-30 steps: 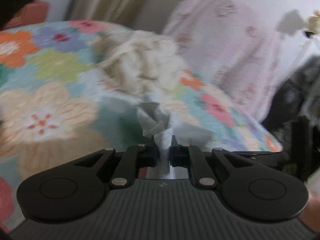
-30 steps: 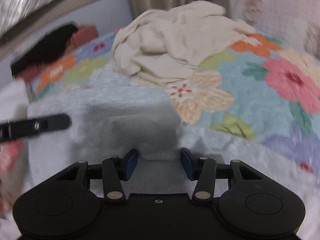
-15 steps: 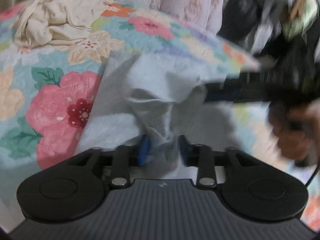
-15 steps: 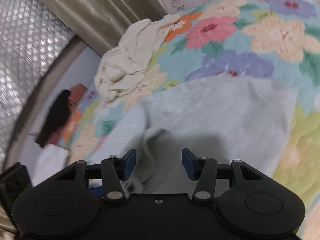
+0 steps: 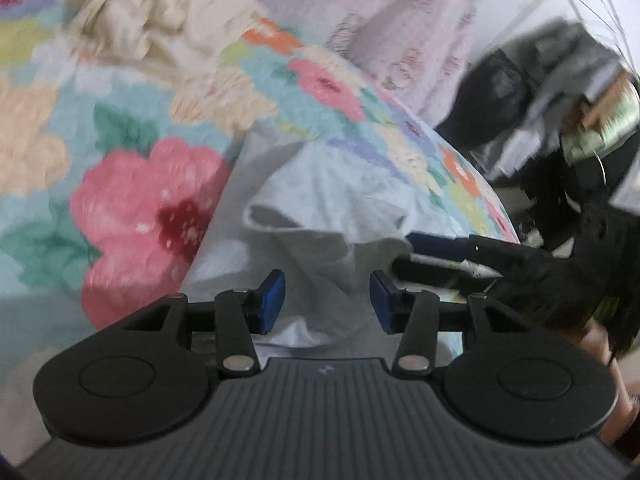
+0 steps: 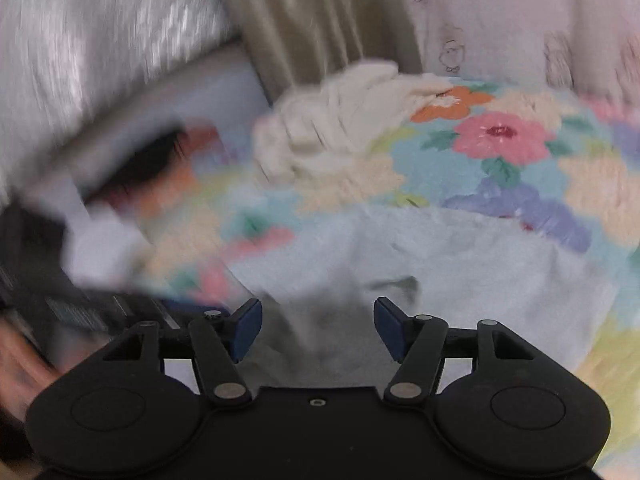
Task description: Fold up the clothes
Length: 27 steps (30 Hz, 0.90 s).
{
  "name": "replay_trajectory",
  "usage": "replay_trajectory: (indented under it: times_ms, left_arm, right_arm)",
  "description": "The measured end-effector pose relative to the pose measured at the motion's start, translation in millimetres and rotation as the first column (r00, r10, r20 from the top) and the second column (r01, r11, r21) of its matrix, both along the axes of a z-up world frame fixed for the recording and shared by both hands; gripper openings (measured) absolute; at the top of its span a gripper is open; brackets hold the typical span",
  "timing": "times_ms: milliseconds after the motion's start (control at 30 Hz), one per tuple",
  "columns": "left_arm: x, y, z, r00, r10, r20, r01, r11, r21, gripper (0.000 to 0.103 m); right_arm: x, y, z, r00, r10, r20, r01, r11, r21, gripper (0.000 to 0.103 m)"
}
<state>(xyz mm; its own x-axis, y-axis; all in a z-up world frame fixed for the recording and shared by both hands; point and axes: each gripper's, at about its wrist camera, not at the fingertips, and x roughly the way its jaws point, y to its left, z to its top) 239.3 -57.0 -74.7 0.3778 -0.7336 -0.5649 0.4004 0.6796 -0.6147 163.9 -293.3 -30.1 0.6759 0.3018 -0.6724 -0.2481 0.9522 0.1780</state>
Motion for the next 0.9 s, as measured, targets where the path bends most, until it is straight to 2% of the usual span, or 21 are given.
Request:
replay_trajectory:
  times_ms: [67, 133, 267, 300, 333, 400, 433, 467, 567, 667, 733, 767, 833, 900]
  left_arm:
    - [2, 4, -2, 0.999, 0.037, 0.004, -0.037, 0.999, -0.012, 0.046]
    - [4, 8, -3, 0.998, 0.059, 0.016, -0.059, 0.998, -0.003, 0.046]
    - [8, 11, -10, 0.999, 0.041, -0.008, -0.041, 0.999, -0.019, 0.046]
    - [9, 10, -12, 1.000, 0.025, -0.016, -0.026, 0.999, -0.022, 0.046]
    - [9, 8, -14, 1.000, 0.005, -0.018, -0.005, 1.000, -0.014, 0.047]
    - [7, 2, -13, 1.000, -0.027, -0.011, 0.027, 0.999, 0.036, 0.046]
    - [6, 0, -12, 0.999, -0.039, -0.007, 0.039, 0.998, 0.056, 0.047]
    - [4, -1, -10, 0.999, -0.045, -0.005, 0.045, 0.997, 0.062, 0.047]
    - [0, -2, -4, 0.998, -0.062, 0.008, 0.061, 0.995, 0.076, 0.048]
    - [-3, -5, -1, 0.998, -0.057, 0.041, 0.053, 0.995, 0.083, 0.048]
    - [-4, -9, 3, 0.995, -0.066, 0.071, 0.062, 0.996, 0.058, 0.048]
    - [-5, -12, 4, 0.993, -0.077, 0.085, 0.074, 0.996, 0.043, 0.048]
    - [-8, -20, 6, 0.988, -0.114, 0.104, 0.112, 0.993, 0.023, 0.045]
    - [-12, -29, 4, 0.983, -0.169, 0.077, 0.169, 0.986, -0.002, 0.045]
  right_arm:
    - [6, 16, -7, 0.999, 0.035, 0.001, -0.035, 0.983, -0.179, 0.065]
    - [9, 23, -7, 0.997, 0.064, 0.047, -0.053, 0.978, -0.203, 0.064]
    - [25, 26, -6, 0.994, 0.037, 0.099, -0.019, 0.985, -0.173, 0.047]
    - [29, 25, -5, 0.994, 0.002, 0.112, 0.018, 0.984, -0.178, 0.039]
    - [34, 22, -5, 0.993, -0.044, 0.112, 0.063, 0.982, -0.177, 0.025]
    - [38, 11, -6, 0.985, -0.153, 0.085, 0.164, 0.975, -0.150, 0.020]
    - [37, 3, -10, 0.978, -0.201, 0.064, 0.208, 0.969, -0.133, 0.012]
    - [34, -3, -15, 0.971, -0.237, 0.035, 0.239, 0.964, -0.118, 0.010]
    - [23, -20, -27, 0.942, -0.332, -0.038, 0.329, 0.941, -0.075, 0.009]
    - [7, -32, -31, 0.912, -0.406, -0.054, 0.405, 0.914, -0.032, 0.010]
    - [-1, -36, -29, 0.899, -0.432, -0.071, 0.434, 0.901, 0.021, 0.013]
    - [-7, -36, -28, 0.898, -0.433, -0.080, 0.438, 0.898, 0.049, 0.021]
    - [-24, -30, -22, 0.907, -0.412, -0.086, 0.419, 0.903, 0.099, 0.024]
    - [-44, -24, -19, 0.917, -0.388, -0.092, 0.398, 0.906, 0.146, 0.031]
